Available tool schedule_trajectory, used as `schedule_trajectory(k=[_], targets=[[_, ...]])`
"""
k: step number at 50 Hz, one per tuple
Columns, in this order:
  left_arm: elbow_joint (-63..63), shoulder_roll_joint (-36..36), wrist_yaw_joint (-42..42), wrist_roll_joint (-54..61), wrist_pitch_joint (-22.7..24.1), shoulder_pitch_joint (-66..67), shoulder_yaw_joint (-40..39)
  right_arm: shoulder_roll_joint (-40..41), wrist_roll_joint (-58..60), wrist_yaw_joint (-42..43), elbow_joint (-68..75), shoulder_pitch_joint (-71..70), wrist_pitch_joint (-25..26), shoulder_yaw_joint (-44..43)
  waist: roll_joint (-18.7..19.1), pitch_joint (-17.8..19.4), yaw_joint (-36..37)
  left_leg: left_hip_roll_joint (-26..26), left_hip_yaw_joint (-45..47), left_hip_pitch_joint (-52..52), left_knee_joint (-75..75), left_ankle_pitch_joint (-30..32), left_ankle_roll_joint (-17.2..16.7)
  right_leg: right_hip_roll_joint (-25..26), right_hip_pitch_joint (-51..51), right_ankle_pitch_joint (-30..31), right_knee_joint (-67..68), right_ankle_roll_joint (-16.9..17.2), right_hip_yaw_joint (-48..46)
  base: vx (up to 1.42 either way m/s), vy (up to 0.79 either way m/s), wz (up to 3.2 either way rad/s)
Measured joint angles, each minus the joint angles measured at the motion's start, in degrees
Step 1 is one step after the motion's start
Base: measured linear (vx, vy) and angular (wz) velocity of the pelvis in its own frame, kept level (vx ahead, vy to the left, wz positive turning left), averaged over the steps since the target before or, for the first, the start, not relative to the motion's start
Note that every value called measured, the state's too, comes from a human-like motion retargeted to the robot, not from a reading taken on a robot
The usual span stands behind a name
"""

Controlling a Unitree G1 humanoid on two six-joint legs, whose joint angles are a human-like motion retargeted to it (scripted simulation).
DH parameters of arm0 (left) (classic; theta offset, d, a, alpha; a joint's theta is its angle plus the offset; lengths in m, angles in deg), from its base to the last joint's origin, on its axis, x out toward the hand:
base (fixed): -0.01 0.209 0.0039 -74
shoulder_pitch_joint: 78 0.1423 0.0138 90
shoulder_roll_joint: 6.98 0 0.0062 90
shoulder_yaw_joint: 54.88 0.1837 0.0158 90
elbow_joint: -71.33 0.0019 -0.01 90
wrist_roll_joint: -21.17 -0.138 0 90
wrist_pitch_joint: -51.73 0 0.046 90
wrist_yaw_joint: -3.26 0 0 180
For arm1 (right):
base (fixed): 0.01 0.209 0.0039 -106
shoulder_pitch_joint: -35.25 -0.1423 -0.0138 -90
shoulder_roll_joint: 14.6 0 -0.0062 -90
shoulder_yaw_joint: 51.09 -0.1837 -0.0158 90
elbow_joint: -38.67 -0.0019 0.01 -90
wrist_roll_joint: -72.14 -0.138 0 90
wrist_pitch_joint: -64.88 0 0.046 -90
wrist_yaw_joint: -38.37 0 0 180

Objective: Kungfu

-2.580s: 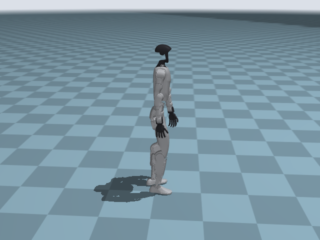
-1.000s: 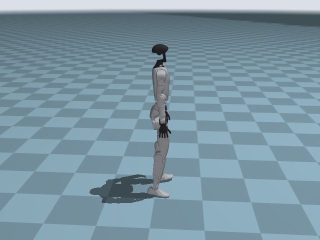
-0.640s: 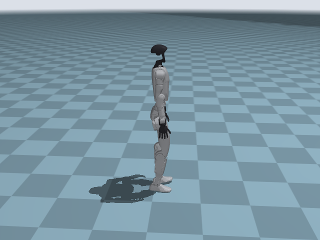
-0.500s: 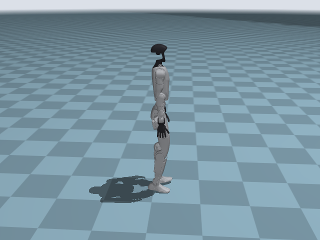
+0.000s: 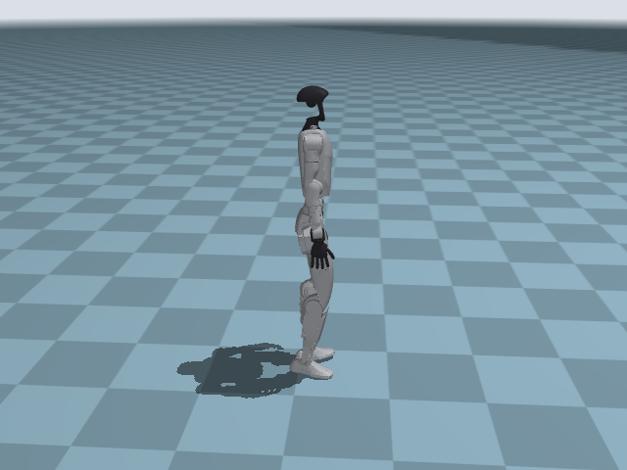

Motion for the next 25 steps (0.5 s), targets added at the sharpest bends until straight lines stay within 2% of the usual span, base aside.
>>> schedule_trajectory(k=[15,25], targets=[[-0.9,-0.7,0.9,-0.1,0.1,-1.2,0.7,0.5,-5.7,-1.0,4.9,1.0,-1.0,-2.4,-1.4,-1.2,1.3,-0.2,2.9,2.1,-0.9,-0.4,0.2,-0.5,-1.0,0.8,-0.7,0.2,0.5,0.06,-0.03,-0.20],[-1.5,-1.1,1.4,0.4,0.9,-1.8,3.3,-0.5,-1.6,-1.0,4.8,1.6,-0.3,0.0,-1.3,-2.6,0.0,-1.0,0.5,1.7,-0.8,-0.4,-0.2,-0.6,1.3,-2.7,-6.1,-3.5,-0.7,0.05,-0.02,0.18]])
